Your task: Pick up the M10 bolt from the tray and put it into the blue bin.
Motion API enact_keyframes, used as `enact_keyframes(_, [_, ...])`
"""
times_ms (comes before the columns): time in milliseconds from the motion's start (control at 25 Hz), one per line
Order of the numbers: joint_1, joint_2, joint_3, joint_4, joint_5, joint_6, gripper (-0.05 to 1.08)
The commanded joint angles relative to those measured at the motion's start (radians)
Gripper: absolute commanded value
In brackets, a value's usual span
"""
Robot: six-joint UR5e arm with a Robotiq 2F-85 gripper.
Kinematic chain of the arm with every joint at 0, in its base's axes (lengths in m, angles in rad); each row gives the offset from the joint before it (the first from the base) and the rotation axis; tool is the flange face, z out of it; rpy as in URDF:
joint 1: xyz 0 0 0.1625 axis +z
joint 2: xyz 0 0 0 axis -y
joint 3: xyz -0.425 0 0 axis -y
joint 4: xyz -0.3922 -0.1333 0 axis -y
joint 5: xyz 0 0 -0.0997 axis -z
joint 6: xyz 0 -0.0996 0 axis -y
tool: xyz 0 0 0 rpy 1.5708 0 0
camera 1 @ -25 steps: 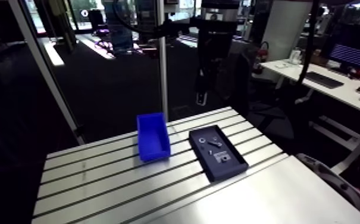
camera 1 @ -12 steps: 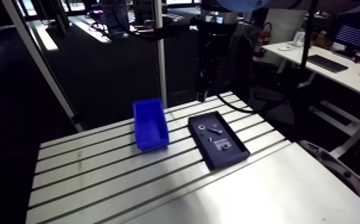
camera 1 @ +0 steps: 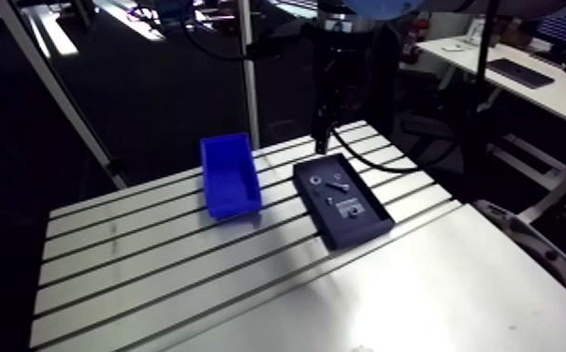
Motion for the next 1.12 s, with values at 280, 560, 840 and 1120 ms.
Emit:
enact_keyframes(280, [-0.026, 0.060, 0.010, -0.072, -0.013, -0.011, 0.03])
enact_keyframes(560, [-0.031, 0.086, 0.024, -0.087, -0.013, -0.023, 0.18])
enact_keyframes(840, [-0.031, 0.100, 0.042, -0.112, -0.014, -0.041, 0.32])
enact_keyframes(1120, [-0.034, 0.103, 0.065, -0.112, -0.016, -0.044, 0.38])
